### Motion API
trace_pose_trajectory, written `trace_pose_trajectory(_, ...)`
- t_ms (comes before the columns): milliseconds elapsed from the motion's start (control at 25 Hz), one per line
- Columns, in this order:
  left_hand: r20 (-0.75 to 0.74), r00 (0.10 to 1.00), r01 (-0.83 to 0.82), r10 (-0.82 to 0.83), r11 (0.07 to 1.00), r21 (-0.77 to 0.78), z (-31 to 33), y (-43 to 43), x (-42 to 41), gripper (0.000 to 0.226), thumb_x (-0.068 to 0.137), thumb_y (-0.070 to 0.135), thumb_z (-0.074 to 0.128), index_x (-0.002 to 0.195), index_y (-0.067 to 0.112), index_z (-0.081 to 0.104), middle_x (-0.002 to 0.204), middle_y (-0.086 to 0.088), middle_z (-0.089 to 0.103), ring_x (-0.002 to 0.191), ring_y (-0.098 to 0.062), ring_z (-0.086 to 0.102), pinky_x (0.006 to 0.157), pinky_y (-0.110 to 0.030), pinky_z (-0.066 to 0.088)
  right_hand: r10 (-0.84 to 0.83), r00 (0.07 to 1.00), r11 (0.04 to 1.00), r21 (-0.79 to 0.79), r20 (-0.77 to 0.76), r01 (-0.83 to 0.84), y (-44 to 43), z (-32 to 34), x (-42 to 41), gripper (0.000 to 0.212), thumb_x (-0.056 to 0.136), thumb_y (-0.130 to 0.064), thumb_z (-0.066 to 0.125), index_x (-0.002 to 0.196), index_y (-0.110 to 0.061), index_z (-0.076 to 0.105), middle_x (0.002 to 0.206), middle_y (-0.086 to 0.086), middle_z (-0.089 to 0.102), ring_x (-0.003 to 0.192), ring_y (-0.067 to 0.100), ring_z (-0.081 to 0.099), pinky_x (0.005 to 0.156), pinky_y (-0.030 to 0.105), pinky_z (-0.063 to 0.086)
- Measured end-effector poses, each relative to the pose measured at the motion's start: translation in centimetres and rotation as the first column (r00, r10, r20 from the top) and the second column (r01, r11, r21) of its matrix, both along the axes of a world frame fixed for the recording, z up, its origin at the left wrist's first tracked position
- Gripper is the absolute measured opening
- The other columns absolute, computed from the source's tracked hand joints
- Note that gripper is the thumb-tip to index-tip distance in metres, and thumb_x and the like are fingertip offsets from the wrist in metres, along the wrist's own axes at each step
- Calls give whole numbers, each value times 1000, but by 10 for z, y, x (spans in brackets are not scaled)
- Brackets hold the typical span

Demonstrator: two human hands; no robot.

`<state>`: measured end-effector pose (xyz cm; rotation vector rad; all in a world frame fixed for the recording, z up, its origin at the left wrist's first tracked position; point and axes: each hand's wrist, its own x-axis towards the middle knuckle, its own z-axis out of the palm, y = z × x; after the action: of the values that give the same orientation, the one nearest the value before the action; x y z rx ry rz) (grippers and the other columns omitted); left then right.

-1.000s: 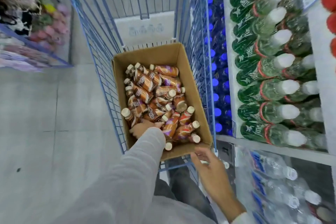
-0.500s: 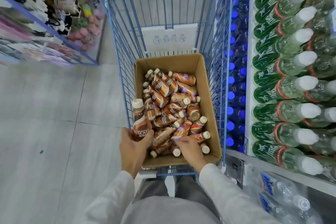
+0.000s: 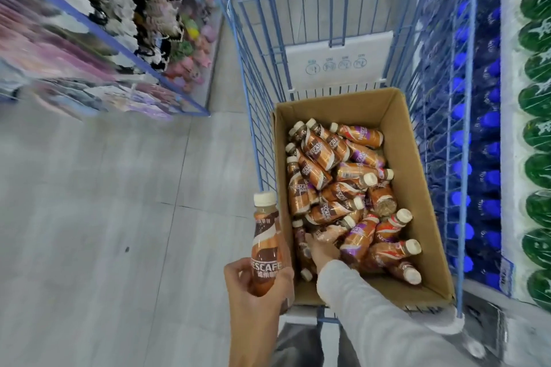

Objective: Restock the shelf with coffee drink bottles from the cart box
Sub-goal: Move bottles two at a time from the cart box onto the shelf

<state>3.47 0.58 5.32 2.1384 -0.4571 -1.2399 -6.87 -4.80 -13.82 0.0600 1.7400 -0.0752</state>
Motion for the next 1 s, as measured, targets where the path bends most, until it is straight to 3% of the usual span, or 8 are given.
trace_pose_trajectory(160,-37,997,66,-67,997,-32,1,-6,6,39,83,20,79,114,33,58,97,8,70,86,-10,69,54,-14,54,-229,957,966,-75,177,246,10,17,-16,67,90,-32,75,144,-4,46,137,17,58,124,34,57,108,46,48)
trace_pose_trajectory(360,-131,953,253,-274,955,-152,15,-34,8,30,85,27,79,112,33,65,94,11,74,87,-12,71,59,-20,57,-377,845,844,-235,380,482,37,94,-56,56,81,-24,83,129,-6,60,113,15,71,109,30,68,99,49,56)
trace_pose_trajectory(520,-160,869,414,-469,865,-283,43,-69,-19,44,60,51,84,101,42,70,93,10,75,79,-7,72,60,-25,58,-396,810,650,-491,433,580,50,158,-93,59,71,-24,84,127,-13,67,121,14,72,114,32,67,97,47,55)
trace_pose_trajectory(600,-177,818,470,-548,813,-343,56,-78,-45,49,54,59,81,101,50,68,94,16,74,84,-3,72,72,-33,59,-419,779,514,-586,465,626,57,189,-114,52,76,-18,77,127,-14,68,125,15,70,116,35,66,98,50,54)
trace_pose_trajectory(720,-204,713,547,-671,714,-437,86,-71,-101,65,52,63,82,113,64,61,109,29,69,97,9,65,86,-34,53,-492,720,267,-702,490,661,75,245,-149,42,67,-13,75,109,-15,76,108,12,73,97,29,69,80,39,57)
trace_pose_trajectory(800,-265,632,576,-728,671,-468,99,-57,-136,86,52,58,87,132,45,59,126,13,68,112,-13,65,94,-38,54,-549,686,135,-760,477,636,95,281,-172,40,57,-15,77,97,-18,79,95,9,74,84,23,70,72,34,56)
trace_pose_trajectory(880,-312,507,610,-803,591,-528,116,-42,-177,62,59,50,86,117,40,67,113,-1,75,103,-28,71,90,-50,58,-631,654,49,-820,417,570,126,312,-198,49,52,-20,81,101,-17,76,90,7,75,77,22,70,66,33,54)
trace_pose_trajectory(1000,-362,302,629,-882,469,-620,139,-12,-237,33,72,23,78,103,27,68,104,-12,74,76,-23,73,62,-44,62,-746,593,-11,-897,301,441,182,351,-233,60,57,-18,82,114,-9,65,91,3,77,81,18,72,70,33,56)
